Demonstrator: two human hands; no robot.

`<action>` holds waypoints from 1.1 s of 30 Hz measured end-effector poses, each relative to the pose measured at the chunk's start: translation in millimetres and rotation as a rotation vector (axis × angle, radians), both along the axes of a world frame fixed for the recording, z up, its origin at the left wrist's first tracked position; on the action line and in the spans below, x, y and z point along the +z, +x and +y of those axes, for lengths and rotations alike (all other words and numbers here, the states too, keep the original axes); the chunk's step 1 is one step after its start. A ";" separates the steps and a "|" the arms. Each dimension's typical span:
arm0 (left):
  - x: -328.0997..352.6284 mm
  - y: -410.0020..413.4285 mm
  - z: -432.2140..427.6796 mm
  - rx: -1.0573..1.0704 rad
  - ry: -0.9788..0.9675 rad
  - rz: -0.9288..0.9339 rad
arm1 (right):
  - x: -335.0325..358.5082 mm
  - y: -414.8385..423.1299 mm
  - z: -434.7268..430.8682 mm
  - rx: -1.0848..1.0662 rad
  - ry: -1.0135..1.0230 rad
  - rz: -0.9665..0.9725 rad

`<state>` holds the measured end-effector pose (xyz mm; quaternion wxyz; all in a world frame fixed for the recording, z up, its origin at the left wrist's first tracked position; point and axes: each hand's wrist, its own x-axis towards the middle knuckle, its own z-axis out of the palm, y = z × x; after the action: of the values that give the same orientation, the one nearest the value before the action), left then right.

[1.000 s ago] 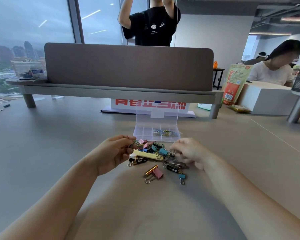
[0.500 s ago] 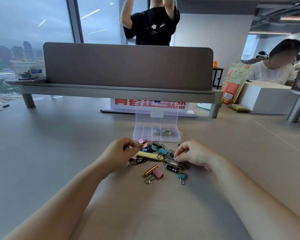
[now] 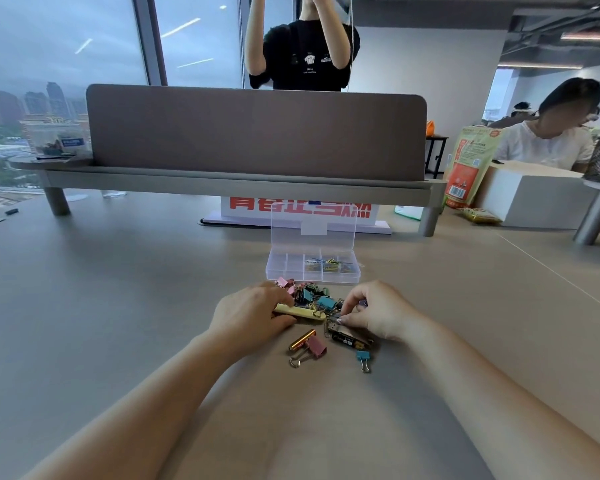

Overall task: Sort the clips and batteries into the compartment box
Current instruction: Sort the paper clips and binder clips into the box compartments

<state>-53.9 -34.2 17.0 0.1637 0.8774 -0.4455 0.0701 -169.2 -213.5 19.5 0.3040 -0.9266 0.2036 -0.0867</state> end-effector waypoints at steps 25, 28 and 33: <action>4.6 -7.6 7.0 -0.111 0.022 -0.162 | 2.4 0.2 -15.7 -0.289 1.052 -0.294; 4.1 -10.9 0.8 -0.099 0.084 -0.149 | -2.9 2.3 -9.6 -0.281 0.502 -0.242; 3.4 -8.1 2.2 -0.104 0.117 -0.106 | -12.1 8.9 -9.0 -0.236 0.164 -0.181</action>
<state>-62.0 -32.0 20.4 0.0921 0.8563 -0.5016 0.0817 -160.3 -222.5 7.5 0.3836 -0.8567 0.2893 -0.1880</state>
